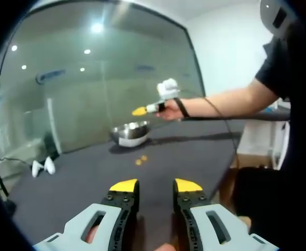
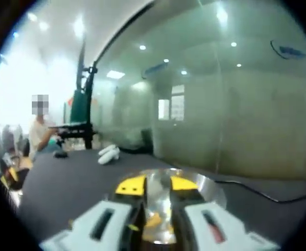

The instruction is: Pick up the QQ candy scattered on the table and place it into the stainless steel bowl on the table

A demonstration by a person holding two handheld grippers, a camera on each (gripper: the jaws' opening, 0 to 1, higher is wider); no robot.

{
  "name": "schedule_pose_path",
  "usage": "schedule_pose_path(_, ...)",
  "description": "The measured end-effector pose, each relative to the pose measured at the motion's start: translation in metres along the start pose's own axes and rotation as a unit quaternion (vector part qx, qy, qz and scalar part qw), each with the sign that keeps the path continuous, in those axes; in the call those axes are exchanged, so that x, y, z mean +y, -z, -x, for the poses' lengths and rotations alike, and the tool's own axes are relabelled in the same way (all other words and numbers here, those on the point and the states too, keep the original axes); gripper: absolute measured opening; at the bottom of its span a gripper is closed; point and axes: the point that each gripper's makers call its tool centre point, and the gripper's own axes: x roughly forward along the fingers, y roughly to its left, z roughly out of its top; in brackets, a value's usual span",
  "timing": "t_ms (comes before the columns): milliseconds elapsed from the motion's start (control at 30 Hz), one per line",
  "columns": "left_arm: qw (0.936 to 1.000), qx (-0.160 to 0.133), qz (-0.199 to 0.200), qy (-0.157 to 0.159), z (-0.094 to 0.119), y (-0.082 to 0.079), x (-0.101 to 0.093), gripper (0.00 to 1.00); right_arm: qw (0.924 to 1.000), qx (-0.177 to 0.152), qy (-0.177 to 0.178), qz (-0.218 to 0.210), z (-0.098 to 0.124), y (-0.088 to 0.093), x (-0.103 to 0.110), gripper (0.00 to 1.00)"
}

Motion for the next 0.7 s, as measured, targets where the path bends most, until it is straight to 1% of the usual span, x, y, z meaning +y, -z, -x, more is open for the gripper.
schedule_pose_path(200,1.0000,-0.004,0.000,-0.002,-0.002,-0.002,0.000,0.28,0.9998,-0.011,-0.016,-0.003,0.018,0.001,0.016,0.18)
schedule_pose_path(333,1.0000,-0.005,-0.001,0.004,-0.004,-0.003,-0.003,0.28,0.9996,-0.015,-0.024,0.002,0.031,0.003,0.024,0.18)
schedule_pose_path(400,0.9999,-0.011,-0.002,0.010,-0.005,-0.005,-0.006,0.28,0.9996,-0.013,-0.026,0.004,0.037,0.008,0.025,0.18)
schedule_pose_path(467,0.9998,-0.016,-0.002,0.014,-0.006,-0.007,-0.008,0.28,0.9995,-0.014,-0.030,-0.005,0.047,0.014,0.030,0.18)
schedule_pose_path(533,0.9997,-0.016,-0.001,0.016,-0.007,-0.008,-0.009,0.28,0.9994,-0.011,-0.033,-0.004,0.055,0.021,0.036,0.18)
schedule_pose_path(667,0.9998,-0.013,-0.004,0.014,-0.010,-0.007,-0.008,0.28,0.9988,0.001,-0.049,-0.007,0.072,0.036,0.053,0.20)
schedule_pose_path(700,0.9998,-0.014,-0.004,0.015,-0.010,-0.007,-0.008,0.28,0.9985,0.002,-0.052,-0.016,0.077,0.041,0.058,0.20)
